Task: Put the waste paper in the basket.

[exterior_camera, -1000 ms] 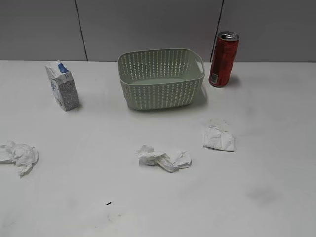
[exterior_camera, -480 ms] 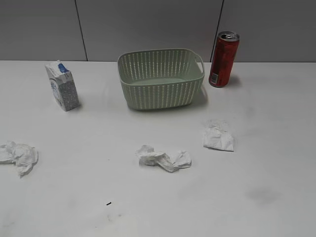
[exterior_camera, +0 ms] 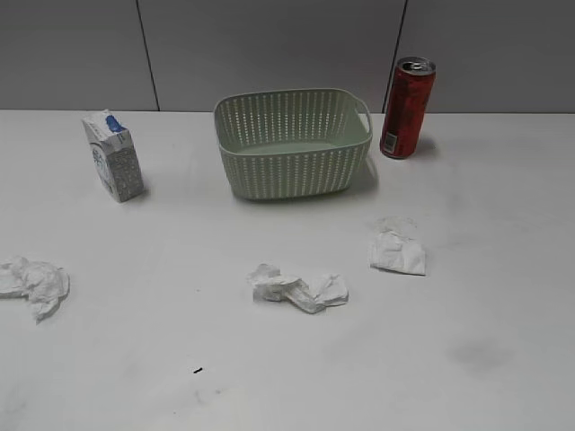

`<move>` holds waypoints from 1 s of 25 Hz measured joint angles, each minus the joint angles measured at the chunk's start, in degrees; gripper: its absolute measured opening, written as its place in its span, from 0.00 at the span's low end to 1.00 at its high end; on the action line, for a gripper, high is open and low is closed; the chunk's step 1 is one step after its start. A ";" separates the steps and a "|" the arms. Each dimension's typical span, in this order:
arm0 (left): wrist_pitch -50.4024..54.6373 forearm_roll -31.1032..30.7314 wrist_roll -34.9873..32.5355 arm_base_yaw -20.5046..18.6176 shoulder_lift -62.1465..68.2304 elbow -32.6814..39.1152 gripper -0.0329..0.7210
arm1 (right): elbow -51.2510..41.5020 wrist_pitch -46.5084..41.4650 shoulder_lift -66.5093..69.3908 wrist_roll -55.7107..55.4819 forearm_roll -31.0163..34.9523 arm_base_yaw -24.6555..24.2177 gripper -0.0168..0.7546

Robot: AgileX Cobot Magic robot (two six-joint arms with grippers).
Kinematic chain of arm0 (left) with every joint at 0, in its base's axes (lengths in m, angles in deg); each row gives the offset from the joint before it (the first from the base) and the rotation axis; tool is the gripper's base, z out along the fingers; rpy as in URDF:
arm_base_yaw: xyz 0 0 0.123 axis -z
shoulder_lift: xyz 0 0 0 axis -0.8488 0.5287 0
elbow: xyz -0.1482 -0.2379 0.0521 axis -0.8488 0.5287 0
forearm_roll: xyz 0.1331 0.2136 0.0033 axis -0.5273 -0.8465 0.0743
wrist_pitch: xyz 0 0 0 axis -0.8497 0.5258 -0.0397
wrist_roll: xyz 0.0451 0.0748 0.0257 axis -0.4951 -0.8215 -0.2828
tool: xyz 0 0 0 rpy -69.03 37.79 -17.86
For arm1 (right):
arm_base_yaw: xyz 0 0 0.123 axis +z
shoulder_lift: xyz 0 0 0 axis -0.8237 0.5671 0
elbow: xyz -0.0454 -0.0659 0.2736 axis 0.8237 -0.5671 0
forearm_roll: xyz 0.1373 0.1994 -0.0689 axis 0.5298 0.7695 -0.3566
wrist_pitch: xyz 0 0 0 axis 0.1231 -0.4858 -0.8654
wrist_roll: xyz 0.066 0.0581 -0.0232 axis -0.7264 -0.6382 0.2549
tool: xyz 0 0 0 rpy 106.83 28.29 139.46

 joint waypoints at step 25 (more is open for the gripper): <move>0.00 0.19 0.00 0.00 0.00 0.00 0.83 | 0.00 0.00 0.00 0.05 0.00 0.00 0.74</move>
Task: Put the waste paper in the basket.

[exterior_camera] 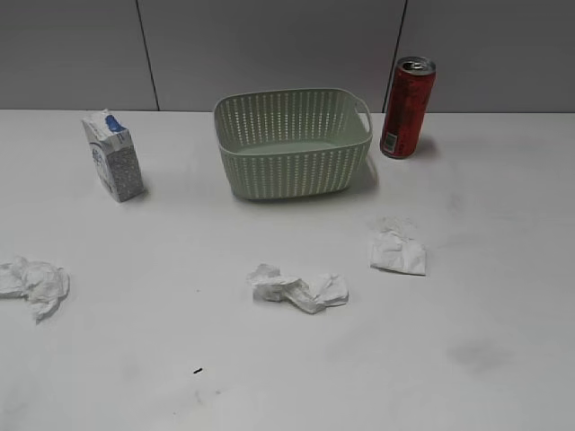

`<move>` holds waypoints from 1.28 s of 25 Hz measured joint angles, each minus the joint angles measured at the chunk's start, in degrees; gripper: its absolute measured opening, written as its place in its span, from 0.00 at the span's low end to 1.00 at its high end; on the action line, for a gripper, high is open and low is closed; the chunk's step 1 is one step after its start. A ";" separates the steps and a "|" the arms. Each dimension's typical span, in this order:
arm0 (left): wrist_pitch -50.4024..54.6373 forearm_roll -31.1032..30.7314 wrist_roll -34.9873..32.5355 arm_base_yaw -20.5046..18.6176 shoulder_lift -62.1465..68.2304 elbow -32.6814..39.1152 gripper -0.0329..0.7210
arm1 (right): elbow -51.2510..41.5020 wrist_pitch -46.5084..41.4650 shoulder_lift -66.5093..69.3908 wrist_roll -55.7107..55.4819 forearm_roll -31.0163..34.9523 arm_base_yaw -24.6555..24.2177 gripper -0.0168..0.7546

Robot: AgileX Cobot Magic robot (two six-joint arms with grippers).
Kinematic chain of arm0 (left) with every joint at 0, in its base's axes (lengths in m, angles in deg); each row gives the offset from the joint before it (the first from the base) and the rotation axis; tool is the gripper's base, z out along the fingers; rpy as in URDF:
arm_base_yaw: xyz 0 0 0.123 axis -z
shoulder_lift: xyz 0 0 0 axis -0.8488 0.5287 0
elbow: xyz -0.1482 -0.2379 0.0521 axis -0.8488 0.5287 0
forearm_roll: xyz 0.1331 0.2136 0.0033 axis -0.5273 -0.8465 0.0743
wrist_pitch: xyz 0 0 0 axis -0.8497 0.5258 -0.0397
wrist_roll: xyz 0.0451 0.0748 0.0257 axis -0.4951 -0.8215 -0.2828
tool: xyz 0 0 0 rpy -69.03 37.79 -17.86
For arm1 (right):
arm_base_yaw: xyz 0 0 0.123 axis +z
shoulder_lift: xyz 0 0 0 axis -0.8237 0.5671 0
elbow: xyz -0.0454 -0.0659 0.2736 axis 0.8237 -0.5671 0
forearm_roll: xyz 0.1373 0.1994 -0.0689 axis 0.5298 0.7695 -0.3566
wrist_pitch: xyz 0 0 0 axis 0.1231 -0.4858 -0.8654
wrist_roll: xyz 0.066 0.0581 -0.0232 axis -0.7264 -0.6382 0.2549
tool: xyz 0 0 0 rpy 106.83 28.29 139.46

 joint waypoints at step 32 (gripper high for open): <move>-18.35 0.31 -5.98 3.91 69.66 -6.97 0.83 | 0.00 0.00 0.00 0.05 -0.11 0.00 0.74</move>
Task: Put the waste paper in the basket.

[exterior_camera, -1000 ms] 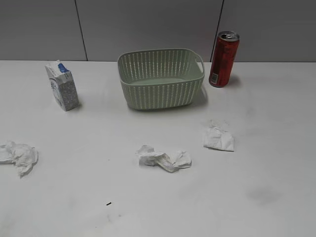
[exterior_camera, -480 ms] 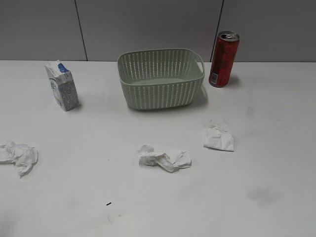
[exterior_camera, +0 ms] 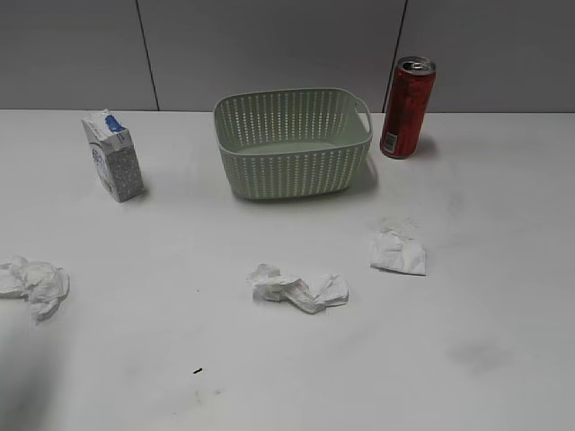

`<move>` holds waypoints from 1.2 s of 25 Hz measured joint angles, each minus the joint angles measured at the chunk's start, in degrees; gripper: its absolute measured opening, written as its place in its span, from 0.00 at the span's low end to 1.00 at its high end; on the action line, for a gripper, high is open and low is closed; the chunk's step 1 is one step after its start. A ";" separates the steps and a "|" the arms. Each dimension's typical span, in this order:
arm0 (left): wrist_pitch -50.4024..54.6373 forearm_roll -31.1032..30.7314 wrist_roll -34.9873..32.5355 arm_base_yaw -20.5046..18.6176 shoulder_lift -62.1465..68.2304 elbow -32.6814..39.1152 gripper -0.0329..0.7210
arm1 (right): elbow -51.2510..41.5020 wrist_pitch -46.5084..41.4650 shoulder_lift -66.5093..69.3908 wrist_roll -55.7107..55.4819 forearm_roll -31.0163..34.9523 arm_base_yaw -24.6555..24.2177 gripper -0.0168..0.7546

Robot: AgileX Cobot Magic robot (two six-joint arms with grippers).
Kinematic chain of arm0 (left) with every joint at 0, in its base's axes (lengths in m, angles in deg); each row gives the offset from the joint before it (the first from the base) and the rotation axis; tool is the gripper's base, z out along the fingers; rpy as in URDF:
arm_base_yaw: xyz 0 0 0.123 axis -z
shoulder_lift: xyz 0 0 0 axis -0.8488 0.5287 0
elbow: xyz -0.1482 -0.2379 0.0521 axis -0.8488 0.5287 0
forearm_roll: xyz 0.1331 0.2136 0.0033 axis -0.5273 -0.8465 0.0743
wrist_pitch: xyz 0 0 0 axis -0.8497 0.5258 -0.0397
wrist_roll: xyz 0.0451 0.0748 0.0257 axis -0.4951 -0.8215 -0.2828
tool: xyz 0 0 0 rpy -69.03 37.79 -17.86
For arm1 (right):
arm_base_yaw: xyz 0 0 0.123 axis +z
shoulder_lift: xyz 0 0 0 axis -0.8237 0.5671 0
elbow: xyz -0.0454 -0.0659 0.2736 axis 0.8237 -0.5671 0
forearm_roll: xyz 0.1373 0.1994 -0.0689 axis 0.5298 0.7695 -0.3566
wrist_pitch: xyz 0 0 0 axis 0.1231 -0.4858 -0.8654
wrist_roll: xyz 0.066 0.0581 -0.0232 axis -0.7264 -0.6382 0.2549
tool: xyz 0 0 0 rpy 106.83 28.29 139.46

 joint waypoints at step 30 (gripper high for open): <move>-19.38 -2.32 -0.66 0.65 33.84 -9.21 0.50 | 0.00 -0.02 0.00 0.00 -0.12 0.00 0.74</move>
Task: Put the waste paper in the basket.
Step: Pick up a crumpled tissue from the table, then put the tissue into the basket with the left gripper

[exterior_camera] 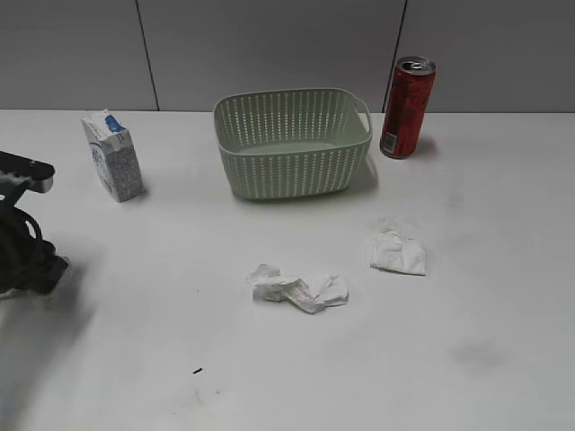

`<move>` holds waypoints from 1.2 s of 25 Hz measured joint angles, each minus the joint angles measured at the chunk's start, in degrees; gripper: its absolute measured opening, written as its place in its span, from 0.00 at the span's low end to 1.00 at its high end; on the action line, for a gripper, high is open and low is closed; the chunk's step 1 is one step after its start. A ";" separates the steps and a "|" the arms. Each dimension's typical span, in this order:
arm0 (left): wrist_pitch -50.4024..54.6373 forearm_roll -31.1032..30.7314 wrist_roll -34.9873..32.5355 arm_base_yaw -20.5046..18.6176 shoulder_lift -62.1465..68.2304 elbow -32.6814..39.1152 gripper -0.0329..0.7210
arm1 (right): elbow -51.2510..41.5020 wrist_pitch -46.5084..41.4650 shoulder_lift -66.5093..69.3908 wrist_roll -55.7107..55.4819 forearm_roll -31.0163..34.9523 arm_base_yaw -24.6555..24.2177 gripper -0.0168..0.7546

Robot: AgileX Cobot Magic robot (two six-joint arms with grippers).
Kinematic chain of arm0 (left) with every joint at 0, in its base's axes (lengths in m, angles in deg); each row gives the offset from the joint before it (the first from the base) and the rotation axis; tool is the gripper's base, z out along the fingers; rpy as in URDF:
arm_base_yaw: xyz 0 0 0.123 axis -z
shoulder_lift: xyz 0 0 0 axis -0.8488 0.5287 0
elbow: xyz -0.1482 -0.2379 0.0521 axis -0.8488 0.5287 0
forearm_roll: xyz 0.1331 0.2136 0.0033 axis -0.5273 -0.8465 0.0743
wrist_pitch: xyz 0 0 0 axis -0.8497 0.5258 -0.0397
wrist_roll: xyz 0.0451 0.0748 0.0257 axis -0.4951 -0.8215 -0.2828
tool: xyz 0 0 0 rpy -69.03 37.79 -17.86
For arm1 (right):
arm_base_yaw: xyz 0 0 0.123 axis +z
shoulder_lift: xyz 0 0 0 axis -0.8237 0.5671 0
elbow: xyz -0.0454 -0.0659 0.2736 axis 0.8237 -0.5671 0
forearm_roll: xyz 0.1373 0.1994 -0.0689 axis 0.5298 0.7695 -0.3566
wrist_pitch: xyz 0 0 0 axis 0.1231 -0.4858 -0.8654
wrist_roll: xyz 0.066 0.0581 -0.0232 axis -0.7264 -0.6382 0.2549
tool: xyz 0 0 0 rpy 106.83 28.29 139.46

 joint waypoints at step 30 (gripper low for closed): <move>2.83 7.39 -2.40 21.43 -0.27 -33.69 0.05 | 0.00 0.00 0.00 0.00 -0.16 0.00 0.74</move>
